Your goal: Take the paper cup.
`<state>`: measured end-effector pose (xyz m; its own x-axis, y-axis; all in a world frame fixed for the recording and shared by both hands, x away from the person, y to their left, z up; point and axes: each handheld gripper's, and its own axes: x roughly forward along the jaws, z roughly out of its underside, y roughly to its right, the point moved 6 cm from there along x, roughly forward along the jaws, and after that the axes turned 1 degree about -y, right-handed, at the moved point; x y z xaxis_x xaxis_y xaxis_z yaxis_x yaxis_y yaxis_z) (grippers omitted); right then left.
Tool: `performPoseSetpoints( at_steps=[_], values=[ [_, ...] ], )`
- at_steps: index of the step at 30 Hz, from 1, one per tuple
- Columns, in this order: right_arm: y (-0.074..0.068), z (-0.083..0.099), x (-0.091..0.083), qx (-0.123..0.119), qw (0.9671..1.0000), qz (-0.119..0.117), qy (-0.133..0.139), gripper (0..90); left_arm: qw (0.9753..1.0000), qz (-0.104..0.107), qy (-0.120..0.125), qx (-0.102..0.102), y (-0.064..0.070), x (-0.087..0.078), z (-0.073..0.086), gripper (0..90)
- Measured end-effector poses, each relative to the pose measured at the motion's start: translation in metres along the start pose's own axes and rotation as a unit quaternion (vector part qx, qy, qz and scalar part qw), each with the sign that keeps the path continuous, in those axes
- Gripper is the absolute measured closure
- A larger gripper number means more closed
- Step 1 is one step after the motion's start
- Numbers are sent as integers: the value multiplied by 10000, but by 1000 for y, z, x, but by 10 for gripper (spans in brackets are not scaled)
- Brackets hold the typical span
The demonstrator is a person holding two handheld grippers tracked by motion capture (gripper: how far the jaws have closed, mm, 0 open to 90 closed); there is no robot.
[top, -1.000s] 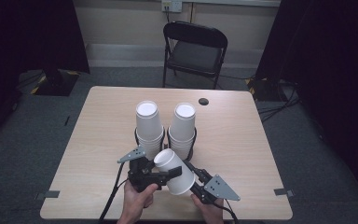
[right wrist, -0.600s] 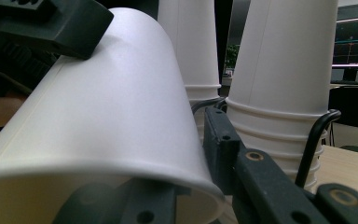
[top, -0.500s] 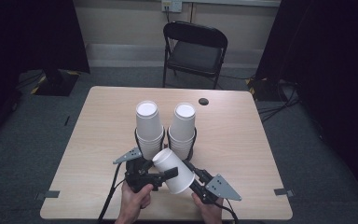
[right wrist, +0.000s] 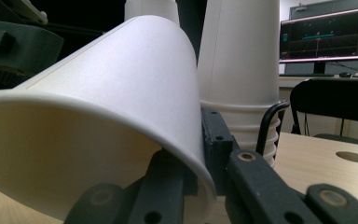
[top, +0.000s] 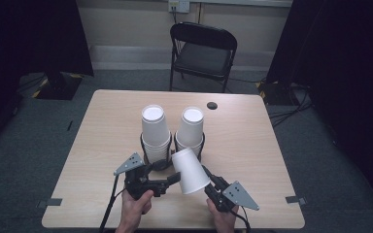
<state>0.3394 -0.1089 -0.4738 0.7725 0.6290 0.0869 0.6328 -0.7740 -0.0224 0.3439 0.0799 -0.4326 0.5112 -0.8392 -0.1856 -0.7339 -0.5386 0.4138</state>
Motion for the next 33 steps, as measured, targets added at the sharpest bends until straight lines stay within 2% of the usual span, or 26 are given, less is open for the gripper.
performPoseSetpoints(
  at_steps=[3, 4, 5, 6, 7, 8, 11, 13, 14, 15, 16, 17, 18, 19, 22, 23, 25, 28, 29, 30, 31, 32, 33],
  values=[
    [0, 0, -1, 3, 9997, -60, -217, 864, 9998, -25, -6, 201, -3, -4, 1, 152],
    [0, 0, -1, 3, 9997, -60, -217, 864, 9998, -25, -6, 201, -3, -4, 1, 152],
    [0, 1, -1, 29, 9992, -105, -395, 864, 9996, 27, 19, 269, -4, -7, 1, 152],
    [0, 1, -1, 29, 9992, -105, -395, 864, 9996, 27, 19, 269, -4, -7, 1, 152],
    [0, 1, -1, 71, 9984, -171, -539, 864, 9993, 66, 82, 370, -6, -9, 2, 152],
    [0, 1, -2, 71, 9980, -150, -608, 864, 9993, 66, 82, 370, -6, -9, 2, 152],
    [0, 1, -2, 164, 9971, -205, -710, 864, 9987, 84, 170, 476, -9, -14, 3, 152],
    [0, 1, -1, 166, 9962, -227, -826, 864, 9983, -159, 111, 556, -14, -15, 4, 152],
    [0, 1, -1, 169, 9957, -274, -863, 864, 9977, -216, 109, 633, -15, -16, 5, 152],
    [-1, 1, 0, 197, 9947, -317, -961, 864, 9962, -397, 89, 774, -18, -18, 6, 152],
    [-1, 1, 0, 197, 9947, -317, -961, 864, 9962, -397, 89, 774, -18, -18, 6, 152],
    [0, 2, 0, 219, 9932, -303, -1102, 864, 9941, -577, 24, 922, -21, -19, 7, 152],
    [0, 2, 0, 219, 9932, -303, -1102, 864, 9941, -577, 24, 922, -21, -19, 7, 152],
    [0, 2, 1, 288, 9912, -364, -1238, 864, 9931, -640, -58, 978, -21, -19, 8, 152],
    [1, 2, 2, 338, 9890, -381, -1391, 864, 9895, -783, -197, 1195, -20, -20, 10, 153],
    [1, 2, 2, 338, 9890, -381, -1391, 864, 9890, -791, -205, 1235, -20, -21, 11, 153],
    [2, 2, 2, 391, 9864, -407, -1543, 864, 9874, -828, -199, 1331, -20, -23, 12, 158],
    [1, 3, 3, 414, 9845, -456, -1641, 865, 9860, -849, -247, 1413, -20, -24, 14, 160],
    [1, 3, 3, 423, 9831, -470, -1716, 865, 9850, -884, -280, 1458, -21, -24, 15, 160],
    [1, 3, 3, 433, 9818, -493, -1781, 865, 9852, -872, -289, 1448, -20, -24, 16, 160],
    [0, 2, 4, 403, 9790, -560, -1919, 866, 9836, -891, -370, 1521, -21, -24, 17, 159],
    [0, 2, 4, 403, 9790, -560, -1919, 866, 9836, -891, -370, 1521, -21, -24, 17, 160],
    [-1, 1, 5, 369, 9761, -616, -2049, 866, 9825, -805, -430, 1624, -19, -24, 18, 155]
  ],
)
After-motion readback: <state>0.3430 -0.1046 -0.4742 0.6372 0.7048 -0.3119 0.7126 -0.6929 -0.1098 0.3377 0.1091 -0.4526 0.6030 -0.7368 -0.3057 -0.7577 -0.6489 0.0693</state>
